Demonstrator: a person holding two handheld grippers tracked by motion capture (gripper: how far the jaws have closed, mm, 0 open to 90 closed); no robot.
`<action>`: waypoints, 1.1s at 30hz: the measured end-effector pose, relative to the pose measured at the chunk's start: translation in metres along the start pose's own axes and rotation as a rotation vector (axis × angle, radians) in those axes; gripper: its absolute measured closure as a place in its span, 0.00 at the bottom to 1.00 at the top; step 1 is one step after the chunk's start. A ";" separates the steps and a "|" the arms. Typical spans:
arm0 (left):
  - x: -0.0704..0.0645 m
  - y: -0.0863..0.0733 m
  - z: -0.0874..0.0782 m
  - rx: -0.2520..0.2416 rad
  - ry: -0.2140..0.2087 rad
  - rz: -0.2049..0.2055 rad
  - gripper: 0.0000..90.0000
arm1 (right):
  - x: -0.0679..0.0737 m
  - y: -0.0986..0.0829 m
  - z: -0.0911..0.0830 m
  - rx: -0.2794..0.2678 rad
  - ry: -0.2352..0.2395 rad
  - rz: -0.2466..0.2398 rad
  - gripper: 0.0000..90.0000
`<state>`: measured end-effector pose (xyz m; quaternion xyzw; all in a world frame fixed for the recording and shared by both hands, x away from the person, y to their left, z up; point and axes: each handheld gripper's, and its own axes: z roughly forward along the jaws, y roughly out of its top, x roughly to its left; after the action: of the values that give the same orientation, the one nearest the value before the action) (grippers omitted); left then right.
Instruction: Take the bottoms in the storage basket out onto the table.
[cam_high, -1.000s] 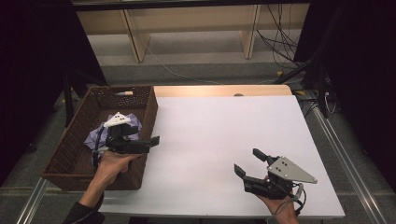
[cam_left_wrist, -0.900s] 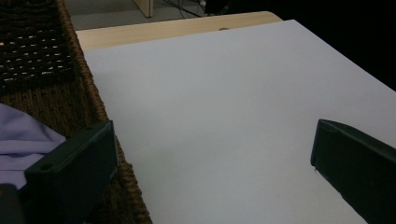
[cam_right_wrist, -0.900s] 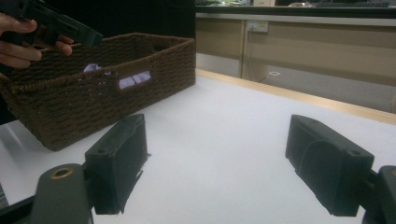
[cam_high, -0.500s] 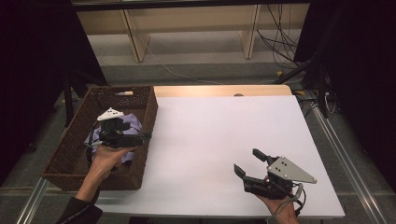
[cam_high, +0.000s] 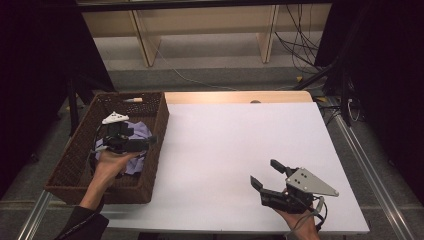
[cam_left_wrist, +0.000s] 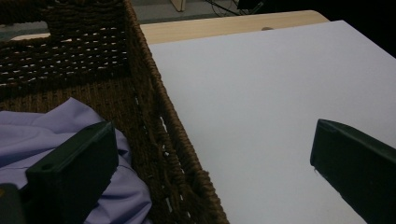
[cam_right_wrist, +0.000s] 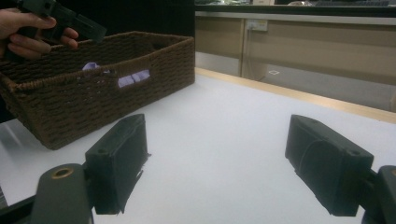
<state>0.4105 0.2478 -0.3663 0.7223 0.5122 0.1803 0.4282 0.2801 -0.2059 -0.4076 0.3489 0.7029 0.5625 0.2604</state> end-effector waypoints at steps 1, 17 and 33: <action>0.001 0.000 0.000 0.001 0.007 -0.002 0.01 | 0.000 0.000 0.000 0.000 0.000 0.000 0.24; 0.028 0.008 0.008 0.064 0.088 -0.043 0.01 | 0.001 0.000 0.001 0.004 0.005 0.002 0.24; 0.061 0.006 0.030 0.210 0.181 -0.040 0.01 | 0.001 -0.001 0.003 0.011 0.018 -0.005 0.24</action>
<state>0.4605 0.2888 -0.3893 0.7335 0.5792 0.1815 0.3058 0.2815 -0.2028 -0.4093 0.3435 0.7092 0.5612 0.2533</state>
